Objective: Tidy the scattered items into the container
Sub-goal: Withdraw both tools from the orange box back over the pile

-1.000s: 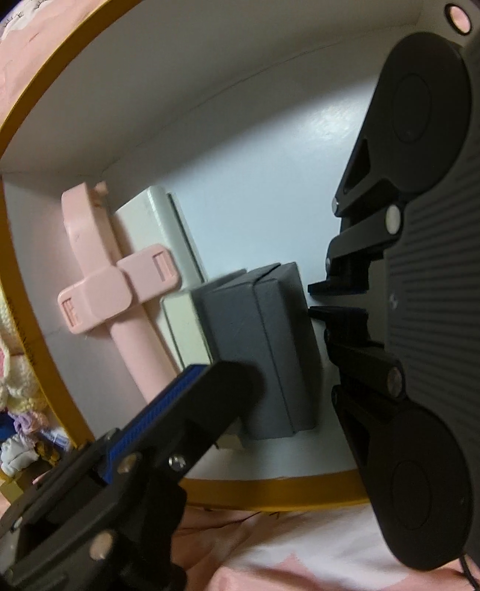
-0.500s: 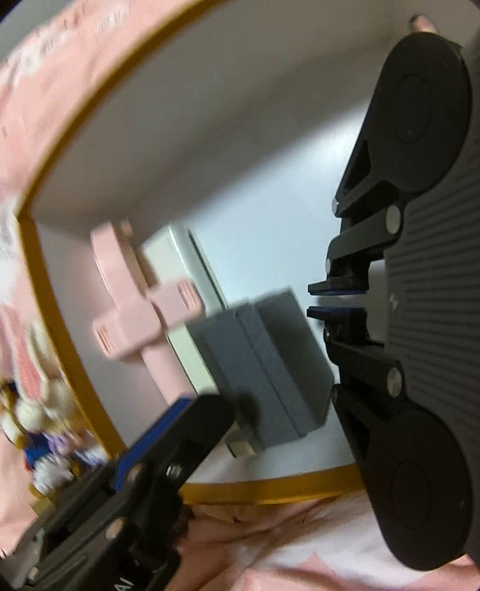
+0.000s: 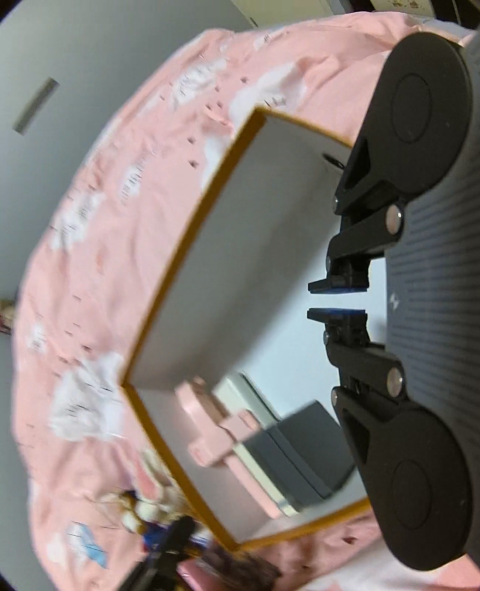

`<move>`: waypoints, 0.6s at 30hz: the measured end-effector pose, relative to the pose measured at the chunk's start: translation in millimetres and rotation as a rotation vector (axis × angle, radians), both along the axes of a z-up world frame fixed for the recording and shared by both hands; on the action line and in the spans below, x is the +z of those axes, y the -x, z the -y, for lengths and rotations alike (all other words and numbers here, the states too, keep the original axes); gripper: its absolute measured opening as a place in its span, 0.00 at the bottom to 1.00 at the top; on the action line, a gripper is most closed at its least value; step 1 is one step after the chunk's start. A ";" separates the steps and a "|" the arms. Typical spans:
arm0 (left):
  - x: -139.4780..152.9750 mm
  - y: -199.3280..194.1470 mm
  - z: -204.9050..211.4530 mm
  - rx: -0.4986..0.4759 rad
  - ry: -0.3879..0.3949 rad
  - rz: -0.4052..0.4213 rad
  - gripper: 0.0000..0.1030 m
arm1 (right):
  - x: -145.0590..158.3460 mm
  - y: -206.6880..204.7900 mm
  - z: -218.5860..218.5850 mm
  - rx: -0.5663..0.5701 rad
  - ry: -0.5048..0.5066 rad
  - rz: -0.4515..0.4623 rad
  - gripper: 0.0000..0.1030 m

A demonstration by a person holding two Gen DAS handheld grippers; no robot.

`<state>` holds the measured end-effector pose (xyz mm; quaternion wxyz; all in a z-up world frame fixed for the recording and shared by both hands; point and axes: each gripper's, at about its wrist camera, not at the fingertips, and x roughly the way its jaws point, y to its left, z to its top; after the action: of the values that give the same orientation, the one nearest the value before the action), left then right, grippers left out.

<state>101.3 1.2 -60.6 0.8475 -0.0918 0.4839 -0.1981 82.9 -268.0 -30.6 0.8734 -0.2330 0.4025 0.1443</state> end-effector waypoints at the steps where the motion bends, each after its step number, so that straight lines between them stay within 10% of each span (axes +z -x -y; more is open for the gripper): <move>1: -2.9 0.1 -1.3 0.002 -0.009 -0.004 0.23 | -1.7 0.3 3.6 0.001 -0.015 0.029 0.13; 8: -15.6 -3.3 0.3 -0.018 -0.020 -0.046 0.23 | -13.7 -0.2 27.9 -0.042 -0.116 0.148 0.24; 18: -17.5 -1.1 18.5 -0.076 -0.058 -0.040 0.20 | -41.1 -7.0 41.6 -0.044 -0.140 0.211 0.10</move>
<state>102.5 -17.3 -78.1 0.8319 -0.0526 0.5092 -0.2140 89.9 -309.6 -71.7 0.9279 -0.1767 0.3025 0.1276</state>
